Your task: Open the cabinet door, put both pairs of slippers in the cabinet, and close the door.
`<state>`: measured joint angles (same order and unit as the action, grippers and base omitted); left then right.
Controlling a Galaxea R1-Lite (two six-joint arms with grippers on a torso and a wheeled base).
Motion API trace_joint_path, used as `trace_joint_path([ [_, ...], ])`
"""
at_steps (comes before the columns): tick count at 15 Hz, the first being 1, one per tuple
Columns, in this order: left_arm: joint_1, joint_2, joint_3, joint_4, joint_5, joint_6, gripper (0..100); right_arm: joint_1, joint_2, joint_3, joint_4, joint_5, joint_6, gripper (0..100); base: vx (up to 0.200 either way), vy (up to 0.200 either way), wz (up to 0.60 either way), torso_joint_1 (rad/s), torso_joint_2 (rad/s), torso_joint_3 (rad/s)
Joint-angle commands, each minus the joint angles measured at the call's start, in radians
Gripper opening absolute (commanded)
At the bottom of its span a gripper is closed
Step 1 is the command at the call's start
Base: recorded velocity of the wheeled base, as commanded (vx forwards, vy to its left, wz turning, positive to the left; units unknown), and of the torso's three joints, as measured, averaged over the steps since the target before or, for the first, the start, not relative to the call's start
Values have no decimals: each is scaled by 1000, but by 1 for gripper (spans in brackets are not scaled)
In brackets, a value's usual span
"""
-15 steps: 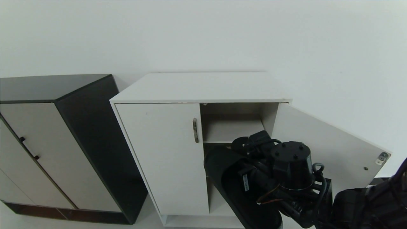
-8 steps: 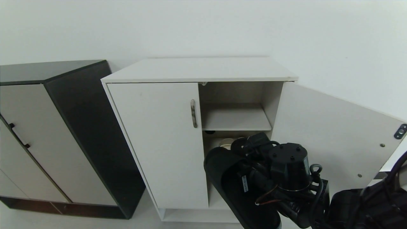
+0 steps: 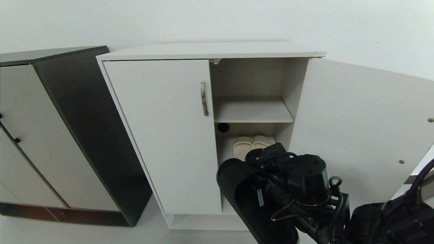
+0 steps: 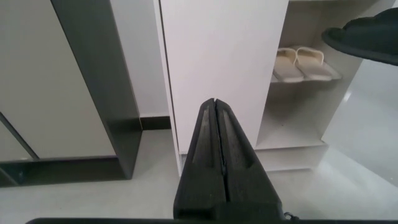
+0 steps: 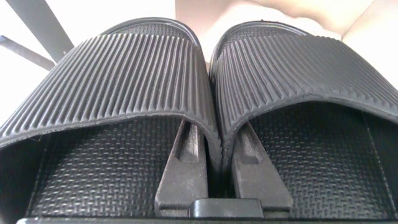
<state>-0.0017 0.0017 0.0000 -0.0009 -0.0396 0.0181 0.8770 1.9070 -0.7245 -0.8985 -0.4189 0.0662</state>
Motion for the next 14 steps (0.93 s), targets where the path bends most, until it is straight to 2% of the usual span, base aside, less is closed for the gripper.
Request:
trace_joint_path([
  [1, 0, 0, 0, -1, 0, 0, 0, -1, 3, 2, -2, 0, 0, 0, 0, 0, 0, -2, 188, 173],
  [7, 0, 0, 0, -1, 0, 0, 0, 0, 17, 8, -26, 9, -2, 0, 0, 0, 0, -1, 28, 24],
  [10, 0, 0, 0, -1, 0, 0, 0, -1, 14, 23, -40, 65, -2, 0, 0, 0, 0, 0, 0, 0],
  [14, 0, 0, 0, -1, 0, 0, 0, 0, 23, 20, -60, 71, -3, 0, 0, 0, 0, 0, 0, 0],
])
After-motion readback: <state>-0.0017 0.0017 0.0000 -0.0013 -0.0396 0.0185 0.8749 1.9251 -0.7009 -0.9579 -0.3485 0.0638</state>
